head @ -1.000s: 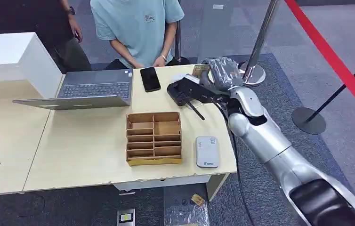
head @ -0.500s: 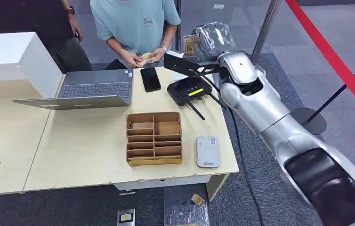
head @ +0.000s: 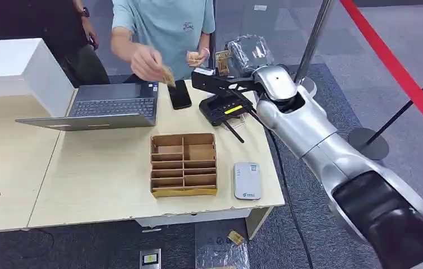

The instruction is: Pass the card to the sensor for recognition and then transmit it.

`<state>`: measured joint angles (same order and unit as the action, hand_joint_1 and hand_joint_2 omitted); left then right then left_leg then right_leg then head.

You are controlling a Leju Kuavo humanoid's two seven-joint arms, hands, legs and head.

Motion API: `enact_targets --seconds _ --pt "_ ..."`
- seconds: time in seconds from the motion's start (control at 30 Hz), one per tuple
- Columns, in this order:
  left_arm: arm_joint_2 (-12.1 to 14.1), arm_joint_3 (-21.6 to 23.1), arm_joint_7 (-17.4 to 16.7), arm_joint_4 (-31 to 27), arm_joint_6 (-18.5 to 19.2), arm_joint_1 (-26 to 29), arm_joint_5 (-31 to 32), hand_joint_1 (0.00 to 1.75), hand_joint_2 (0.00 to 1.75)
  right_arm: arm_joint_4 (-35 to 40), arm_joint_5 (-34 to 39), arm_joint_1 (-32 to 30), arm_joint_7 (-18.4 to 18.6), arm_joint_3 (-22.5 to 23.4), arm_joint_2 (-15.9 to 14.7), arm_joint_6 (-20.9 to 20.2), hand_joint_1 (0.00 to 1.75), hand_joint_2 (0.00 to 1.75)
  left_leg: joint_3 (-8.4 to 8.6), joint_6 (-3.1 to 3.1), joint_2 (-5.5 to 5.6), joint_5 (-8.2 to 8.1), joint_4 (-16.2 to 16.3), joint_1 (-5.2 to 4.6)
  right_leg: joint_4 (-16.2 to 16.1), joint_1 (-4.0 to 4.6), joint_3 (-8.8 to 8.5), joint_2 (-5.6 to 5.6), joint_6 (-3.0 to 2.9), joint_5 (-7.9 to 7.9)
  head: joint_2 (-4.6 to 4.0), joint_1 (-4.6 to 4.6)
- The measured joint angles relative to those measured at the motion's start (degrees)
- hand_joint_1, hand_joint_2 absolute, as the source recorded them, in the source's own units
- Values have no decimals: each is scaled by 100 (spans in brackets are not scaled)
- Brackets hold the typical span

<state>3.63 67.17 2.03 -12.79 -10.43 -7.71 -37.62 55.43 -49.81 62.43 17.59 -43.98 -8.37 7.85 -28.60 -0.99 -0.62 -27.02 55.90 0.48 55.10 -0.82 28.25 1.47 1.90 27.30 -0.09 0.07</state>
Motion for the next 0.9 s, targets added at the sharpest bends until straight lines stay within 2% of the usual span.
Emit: enact_targets --seconds 0.4,0.9 --pt "24 0 17 0 -46 16 -39 0 175 -518 39 21 2 -26 -175 -63 175 175 1 0 0 0 2 -1 -1 0 0 -1 1 -1 0 0" --pt "81 0 -28 0 -46 48 -81 0 175 -605 -28 -64 90 -59 -251 -81 175 175 1 0 0 0 1 0 0 0 0 -1 1 0 0 0"
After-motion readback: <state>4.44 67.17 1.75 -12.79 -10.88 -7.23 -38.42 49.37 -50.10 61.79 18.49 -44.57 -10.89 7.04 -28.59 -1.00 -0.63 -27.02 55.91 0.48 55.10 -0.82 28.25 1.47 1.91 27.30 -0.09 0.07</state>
